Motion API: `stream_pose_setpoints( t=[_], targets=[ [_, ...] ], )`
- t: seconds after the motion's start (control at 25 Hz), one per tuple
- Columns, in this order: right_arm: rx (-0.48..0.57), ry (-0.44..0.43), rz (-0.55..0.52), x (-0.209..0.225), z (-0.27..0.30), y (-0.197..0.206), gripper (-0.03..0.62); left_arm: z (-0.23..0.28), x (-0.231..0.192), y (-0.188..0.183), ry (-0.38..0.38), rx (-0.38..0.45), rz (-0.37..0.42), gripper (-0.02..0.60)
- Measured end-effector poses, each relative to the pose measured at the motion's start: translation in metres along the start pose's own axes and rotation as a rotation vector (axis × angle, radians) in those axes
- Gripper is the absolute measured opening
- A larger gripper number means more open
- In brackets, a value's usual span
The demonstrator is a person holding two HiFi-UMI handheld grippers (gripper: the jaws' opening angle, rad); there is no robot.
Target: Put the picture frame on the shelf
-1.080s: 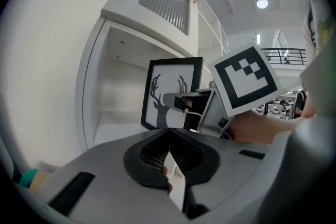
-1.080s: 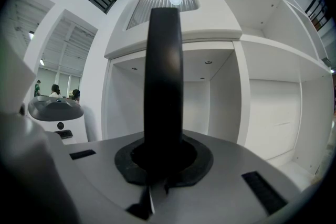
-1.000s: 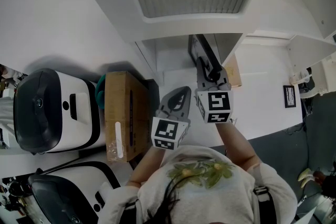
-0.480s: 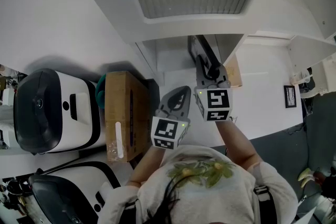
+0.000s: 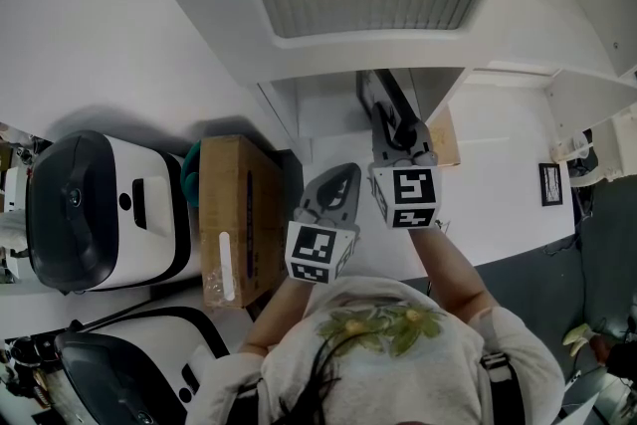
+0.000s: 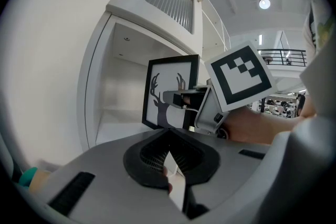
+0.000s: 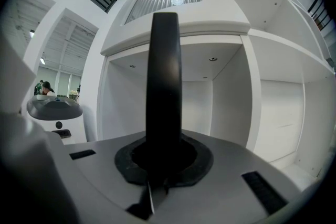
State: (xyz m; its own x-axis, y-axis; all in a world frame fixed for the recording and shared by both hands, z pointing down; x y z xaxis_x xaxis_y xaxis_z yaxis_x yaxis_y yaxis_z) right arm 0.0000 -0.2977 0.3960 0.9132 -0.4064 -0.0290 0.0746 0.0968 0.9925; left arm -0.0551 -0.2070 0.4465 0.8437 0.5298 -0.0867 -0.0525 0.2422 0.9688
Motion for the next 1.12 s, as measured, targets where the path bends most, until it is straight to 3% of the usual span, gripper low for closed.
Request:
stream_pose_setpoints(
  t=[1.12],
  targets=[
    [-0.002, -0.003, 0.007, 0.002, 0.021, -0.002, 0.035, 0.003, -0.009, 0.002, -0.020, -0.010, -0.011, 0.028]
  ],
)
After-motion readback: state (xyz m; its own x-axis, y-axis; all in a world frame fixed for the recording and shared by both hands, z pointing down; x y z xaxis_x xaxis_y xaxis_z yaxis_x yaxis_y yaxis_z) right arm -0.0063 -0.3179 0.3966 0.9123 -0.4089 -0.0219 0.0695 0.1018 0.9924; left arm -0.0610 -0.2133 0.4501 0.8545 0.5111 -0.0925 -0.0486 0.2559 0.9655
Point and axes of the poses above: the fingertips, and each gripper's own axes: z forward along the fingers, x to its right, y out of its underside, the point moved 2 cm from there along -z, backward along the fingers, and after that the axes turned 3 degrees about z, right-handed, at the moved point
